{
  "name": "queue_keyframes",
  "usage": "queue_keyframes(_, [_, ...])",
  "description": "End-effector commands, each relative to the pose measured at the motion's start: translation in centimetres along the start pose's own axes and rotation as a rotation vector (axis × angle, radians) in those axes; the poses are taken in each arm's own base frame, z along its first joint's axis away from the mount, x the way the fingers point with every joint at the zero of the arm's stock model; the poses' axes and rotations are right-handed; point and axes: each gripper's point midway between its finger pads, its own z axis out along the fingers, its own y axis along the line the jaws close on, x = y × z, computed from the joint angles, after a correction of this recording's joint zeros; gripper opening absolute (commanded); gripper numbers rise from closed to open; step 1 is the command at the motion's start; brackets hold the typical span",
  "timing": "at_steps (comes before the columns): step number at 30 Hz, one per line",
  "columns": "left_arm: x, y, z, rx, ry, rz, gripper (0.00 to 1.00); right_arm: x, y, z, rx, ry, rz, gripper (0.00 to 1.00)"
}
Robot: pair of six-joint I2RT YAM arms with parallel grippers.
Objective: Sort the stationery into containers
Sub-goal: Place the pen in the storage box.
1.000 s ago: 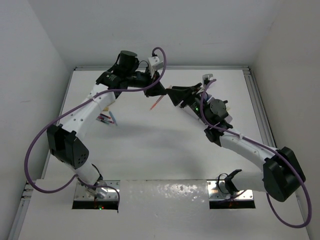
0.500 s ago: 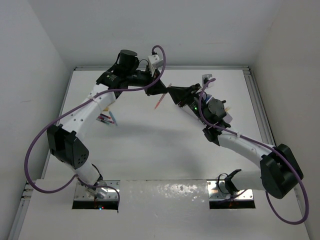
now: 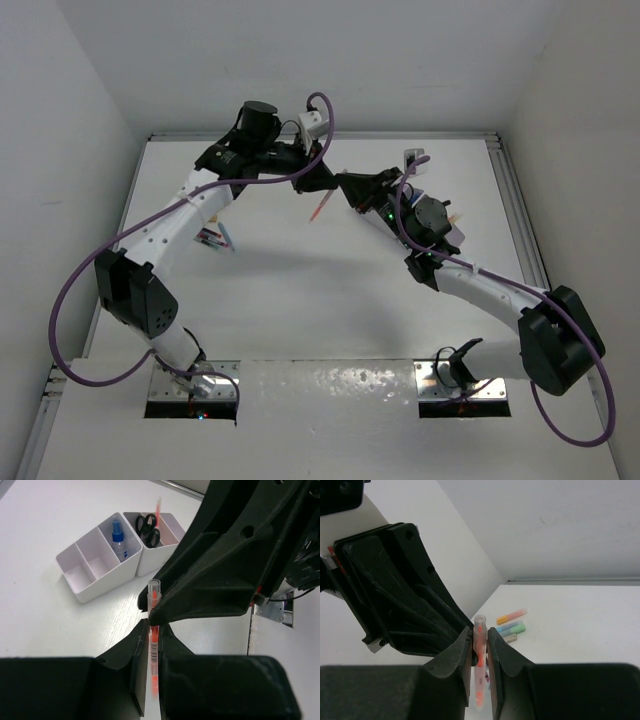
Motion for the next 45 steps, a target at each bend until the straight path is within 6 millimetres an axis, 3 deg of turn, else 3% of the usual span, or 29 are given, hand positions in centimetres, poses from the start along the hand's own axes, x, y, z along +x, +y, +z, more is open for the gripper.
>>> queue_keyframes(1, [-1.8,-2.5,-0.2,0.061,-0.050,0.070,0.00,-1.2,1.6,0.2,-0.060,-0.038,-0.011,0.18])
queue_keyframes(4, [-1.5,-2.6,-0.1,0.063,-0.042,0.069,0.00,-1.1,1.7,0.4,-0.064,-0.035,-0.011,0.01])
queue_keyframes(12, [-1.5,-2.4,-0.1,0.049,-0.045,0.059,0.00,-1.2,1.8,0.2,-0.069,-0.038,-0.022,0.00])
queue_keyframes(17, [-0.7,-1.6,0.2,0.025,-0.037,0.015,0.55,-1.5,0.7,-0.4,-0.025,-0.045,-0.027,0.00])
queue_keyframes(18, [-0.5,-1.3,0.2,0.017,-0.038,-0.006,0.82,-1.6,0.1,-0.5,-0.005,-0.048,-0.024,0.00])
queue_keyframes(20, [-0.4,-1.1,0.0,0.015,-0.040,-0.018,0.98,-1.8,-0.7,-0.8,0.026,-0.056,-0.028,0.00])
queue_keyframes(25, [0.4,-0.3,-1.1,-0.020,-0.023,-0.036,1.00,-3.8,-3.7,-2.7,0.165,-0.105,-0.070,0.00])
queue_keyframes(27, [0.7,0.5,-1.8,-0.058,-0.015,-0.049,1.00,-4.7,-6.1,-3.8,0.272,-0.114,-0.123,0.00])
queue_keyframes(28, [1.3,0.7,-2.1,-0.076,0.000,-0.069,1.00,-6.0,-6.4,-4.7,0.312,-0.145,-0.150,0.00])
queue_keyframes(30, [1.9,2.0,-3.3,-0.142,0.017,-0.088,1.00,-6.4,-9.3,-6.7,0.463,-0.129,-0.220,0.00])
queue_keyframes(31, [2.8,2.5,-3.8,-0.172,0.039,-0.116,1.00,-8.4,-10.8,-8.8,0.582,-0.183,-0.286,0.00])
queue_keyframes(32, [3.5,4.1,-4.8,-0.248,0.052,-0.145,1.00,-8.6,-12.0,-10.2,0.659,-0.174,-0.318,0.00])
queue_keyframes(34, [5.2,5.2,-6.2,-0.325,0.074,-0.201,1.00,-9.5,-14.3,-13.3,0.807,-0.192,-0.392,0.00])
queue_keyframes(35, [5.6,6.4,-7.7,-0.393,0.065,-0.230,1.00,-10.5,-14.5,-14.7,0.848,-0.215,-0.417,0.00])
queue_keyframes(36, [7.1,6.8,-8.1,-0.415,0.083,-0.261,1.00,-10.5,-15.3,-15.9,0.888,-0.207,-0.447,0.00])
queue_keyframes(40, [9.2,8.4,-11.0,-0.503,0.074,-0.328,1.00,-12.0,-16.8,-19.1,1.006,-0.237,-0.486,0.00])
queue_keyframes(44, [11.7,10.9,-14.7,-0.665,0.074,-0.407,1.00,-12.9,-17.8,-20.3,1.044,-0.317,-0.470,0.00])
queue_keyframes(45, [12.7,11.3,-15.2,-0.695,0.081,-0.430,1.00,-12.0,-18.7,-20.4,1.053,-0.307,-0.461,0.00])
